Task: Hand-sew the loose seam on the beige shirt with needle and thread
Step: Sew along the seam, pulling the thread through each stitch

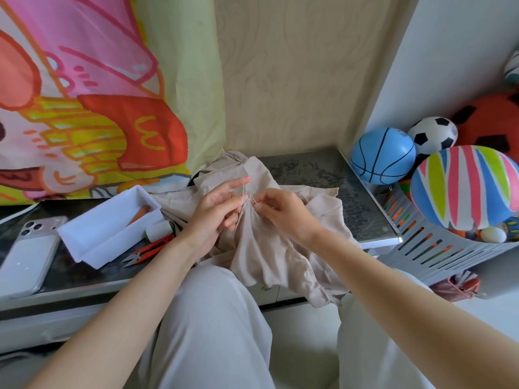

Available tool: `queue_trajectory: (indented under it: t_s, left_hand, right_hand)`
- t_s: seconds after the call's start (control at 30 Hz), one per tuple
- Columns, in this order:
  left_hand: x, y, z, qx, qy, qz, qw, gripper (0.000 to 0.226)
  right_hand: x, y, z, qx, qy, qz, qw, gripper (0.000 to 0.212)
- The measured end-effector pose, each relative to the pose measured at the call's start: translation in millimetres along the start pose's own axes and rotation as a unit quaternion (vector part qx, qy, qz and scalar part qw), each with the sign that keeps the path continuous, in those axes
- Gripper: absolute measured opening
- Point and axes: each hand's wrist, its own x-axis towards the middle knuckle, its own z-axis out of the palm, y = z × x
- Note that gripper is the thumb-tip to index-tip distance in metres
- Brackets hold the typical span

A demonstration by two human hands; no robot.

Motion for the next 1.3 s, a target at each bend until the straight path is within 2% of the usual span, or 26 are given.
queue_trajectory:
  t_s: [0.2,0.33,0.47,0.53,0.6,0.73,0.83,0.97,1.07,1.17,1.23,1.3]
  left_hand:
    - [-1.6,1.9,-1.3,-0.001,0.013,-0.009,1.000,0.027]
    - [-3.6,2.6,1.7,0.026,0.014,0.025,0.999,0.028]
    - [-4.5,1.9,1.6,0.062,0.008,0.053,0.997,0.030]
    - [-4.0,1.8,-0.2,0.061,0.007,0.053,0.997,0.038]
    - [-3.3,1.6,-2.6,0.066,0.003,0.042,0.997,0.040]
    - [-8.4,4.9,-2.6,0.128,-0.040,0.037,0.990,0.026]
    - [-13.1,7.6,0.8,0.205,-0.062,0.067,0.974,0.019]
    - [-16.6,4.9,3.3,0.290,-0.079,0.086,0.950,0.017]
    - [-13.5,3.6,2.6,0.365,-0.079,0.138,0.917,0.016]
    - [-2.9,7.5,-1.1,0.474,-0.060,0.248,0.842,0.017]
    - [5.8,13.1,-0.9,0.530,-0.052,0.299,0.792,0.021]
    - [13.3,21.9,3.6,0.554,-0.030,0.344,0.757,0.020]
  right_hand:
    - [-2.5,-5.5,-2.5,-0.016,0.001,-0.022,1.000,0.013]
    - [-4.1,-6.0,-2.8,-0.029,-0.008,-0.013,0.999,0.019]
    - [-3.4,-7.6,-3.7,-0.074,-0.009,-0.002,0.997,0.016]
    - [-1.3,-4.5,-2.8,-0.079,0.001,0.015,0.997,0.017]
    - [0.4,-2.4,-2.4,-0.029,0.021,0.046,0.998,0.022]
    - [0.4,-6.3,-4.1,0.071,0.039,0.098,0.992,0.019]
    - [3.2,-6.0,-2.7,0.110,0.048,0.125,0.985,0.024]
    - [8.6,-1.8,-2.6,0.178,0.059,0.170,0.968,0.020]
    - [9.2,-1.0,-6.3,0.236,0.036,0.179,0.955,0.028]
    - [9.5,-6.2,-12.4,0.328,0.001,0.170,0.929,0.030]
    - [9.7,-11.5,-17.7,0.338,0.002,0.161,0.927,0.028]
    - [10.1,-17.3,-25.1,0.339,0.009,0.147,0.929,0.025]
